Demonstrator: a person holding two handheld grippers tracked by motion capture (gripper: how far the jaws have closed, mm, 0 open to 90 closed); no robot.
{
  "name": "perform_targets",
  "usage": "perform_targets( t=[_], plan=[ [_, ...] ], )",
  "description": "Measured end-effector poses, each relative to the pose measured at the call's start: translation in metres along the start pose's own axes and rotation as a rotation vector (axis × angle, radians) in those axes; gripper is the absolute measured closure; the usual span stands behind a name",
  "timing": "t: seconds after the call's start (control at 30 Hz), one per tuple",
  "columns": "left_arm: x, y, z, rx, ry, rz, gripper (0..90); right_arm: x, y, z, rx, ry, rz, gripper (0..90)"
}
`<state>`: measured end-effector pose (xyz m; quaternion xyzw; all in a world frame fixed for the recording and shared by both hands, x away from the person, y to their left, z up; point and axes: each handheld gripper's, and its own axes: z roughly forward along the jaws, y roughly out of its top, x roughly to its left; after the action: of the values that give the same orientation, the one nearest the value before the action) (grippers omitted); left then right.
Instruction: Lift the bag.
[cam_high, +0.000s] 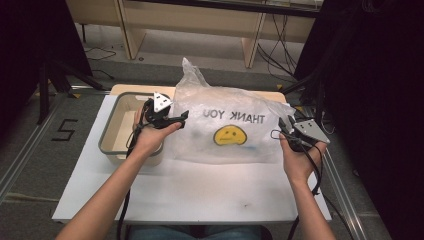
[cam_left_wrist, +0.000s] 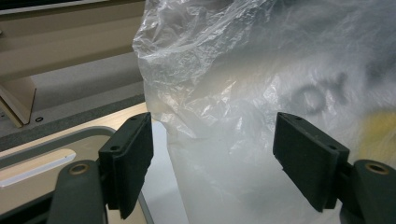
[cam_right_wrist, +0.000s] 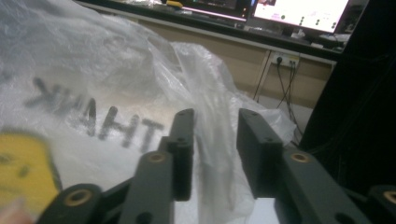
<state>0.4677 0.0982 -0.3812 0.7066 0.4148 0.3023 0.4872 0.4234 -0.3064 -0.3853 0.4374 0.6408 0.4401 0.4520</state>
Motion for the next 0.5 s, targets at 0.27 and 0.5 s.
perform_targets(
  t=[0.27, 0.5],
  plan=[
    [-0.002, -0.006, -0.004, 0.005, -0.005, 0.006, 28.6, -0.003, 0.004, -0.007, -0.051, -0.038, 0.037, 29.8],
    [-0.002, -0.01, -0.005, 0.007, -0.004, 0.002, 28.6, -0.005, 0.004, -0.013, -0.056, 0.001, 0.058, 24.0]
  ],
)
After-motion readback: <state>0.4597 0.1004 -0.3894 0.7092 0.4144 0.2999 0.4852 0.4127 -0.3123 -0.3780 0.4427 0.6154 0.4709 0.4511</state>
